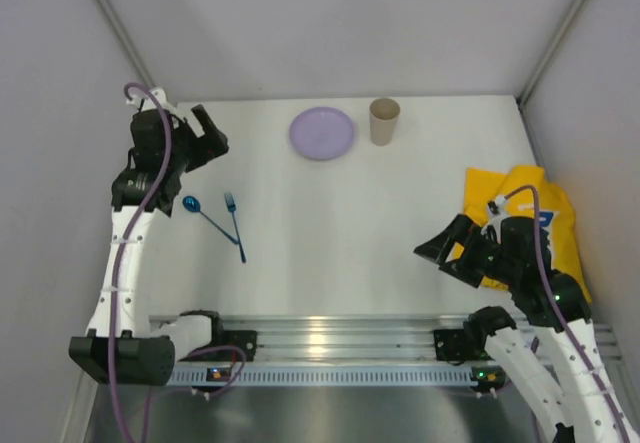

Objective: Set the dinner table for one person

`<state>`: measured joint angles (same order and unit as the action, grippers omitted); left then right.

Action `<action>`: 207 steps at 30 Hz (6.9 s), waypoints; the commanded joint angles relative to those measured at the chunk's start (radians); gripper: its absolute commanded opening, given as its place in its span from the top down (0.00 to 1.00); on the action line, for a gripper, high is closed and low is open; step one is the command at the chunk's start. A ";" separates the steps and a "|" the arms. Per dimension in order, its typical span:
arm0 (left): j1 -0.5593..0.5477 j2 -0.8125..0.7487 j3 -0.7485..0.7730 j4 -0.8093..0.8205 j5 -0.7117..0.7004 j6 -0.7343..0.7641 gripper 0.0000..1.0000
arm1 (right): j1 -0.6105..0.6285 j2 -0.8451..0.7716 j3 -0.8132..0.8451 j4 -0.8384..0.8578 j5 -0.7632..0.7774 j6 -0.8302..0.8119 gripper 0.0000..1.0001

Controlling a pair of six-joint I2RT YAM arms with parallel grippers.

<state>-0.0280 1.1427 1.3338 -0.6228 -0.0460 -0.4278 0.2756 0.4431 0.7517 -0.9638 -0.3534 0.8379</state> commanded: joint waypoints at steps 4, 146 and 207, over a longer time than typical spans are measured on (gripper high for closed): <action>0.002 -0.072 -0.059 0.142 0.328 -0.126 0.02 | 0.008 0.172 0.165 0.094 0.066 -0.083 0.00; -0.398 0.710 -0.107 0.052 -0.238 -0.178 0.27 | 0.346 1.122 0.423 0.057 0.300 -0.324 1.00; -0.133 0.407 -0.217 0.000 -0.164 -0.224 0.03 | -0.003 1.272 0.494 0.109 0.380 -0.471 0.25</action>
<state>-0.1562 1.6516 1.1423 -0.6231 -0.1577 -0.6216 0.2832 1.7344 1.2160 -0.9363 0.1471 0.3672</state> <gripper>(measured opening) 0.970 0.764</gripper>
